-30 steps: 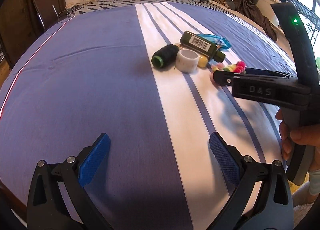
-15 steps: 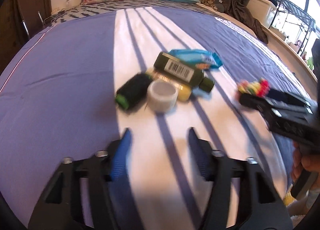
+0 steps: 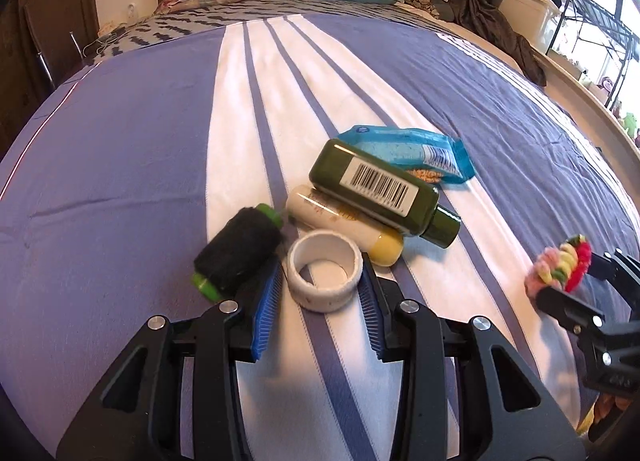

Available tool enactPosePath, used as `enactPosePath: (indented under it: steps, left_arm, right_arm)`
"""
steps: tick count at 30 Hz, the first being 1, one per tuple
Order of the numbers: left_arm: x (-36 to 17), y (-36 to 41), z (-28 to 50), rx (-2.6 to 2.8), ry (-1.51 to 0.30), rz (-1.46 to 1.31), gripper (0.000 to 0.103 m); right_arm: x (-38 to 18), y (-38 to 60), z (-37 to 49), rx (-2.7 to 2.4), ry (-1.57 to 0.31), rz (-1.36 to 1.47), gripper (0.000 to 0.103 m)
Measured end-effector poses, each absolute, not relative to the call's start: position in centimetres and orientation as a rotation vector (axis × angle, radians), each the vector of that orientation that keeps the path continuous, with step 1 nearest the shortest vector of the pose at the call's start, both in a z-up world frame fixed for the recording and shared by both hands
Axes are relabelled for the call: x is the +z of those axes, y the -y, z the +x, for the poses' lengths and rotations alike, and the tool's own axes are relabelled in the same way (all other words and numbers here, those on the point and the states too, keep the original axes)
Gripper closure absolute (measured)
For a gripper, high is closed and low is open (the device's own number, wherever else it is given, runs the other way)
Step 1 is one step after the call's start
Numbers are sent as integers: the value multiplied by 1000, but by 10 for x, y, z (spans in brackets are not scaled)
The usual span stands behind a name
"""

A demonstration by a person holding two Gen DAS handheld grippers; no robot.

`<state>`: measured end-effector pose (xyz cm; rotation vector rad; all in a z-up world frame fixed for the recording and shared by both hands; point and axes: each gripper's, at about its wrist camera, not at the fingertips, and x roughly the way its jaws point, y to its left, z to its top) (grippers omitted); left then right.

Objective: Collect trash
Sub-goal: 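Grasp the pom-pom garland with the right tool while the left tool grasps the white tape roll, then lower the garland and tape roll into the black bin and open both tools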

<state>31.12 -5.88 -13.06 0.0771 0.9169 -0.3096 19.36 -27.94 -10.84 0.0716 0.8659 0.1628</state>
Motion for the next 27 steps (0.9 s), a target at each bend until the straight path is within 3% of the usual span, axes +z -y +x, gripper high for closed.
enactPosePath:
  steps: [3, 27]
  left_arm:
    - [-131, 59, 310, -301, -918, 80, 72]
    - [-99, 50, 121, -347, -837, 92, 73]
  right_arm:
    - [-107, 280, 189, 166, -857, 76, 32]
    - [-63, 262, 72, 236, -758, 49, 33]
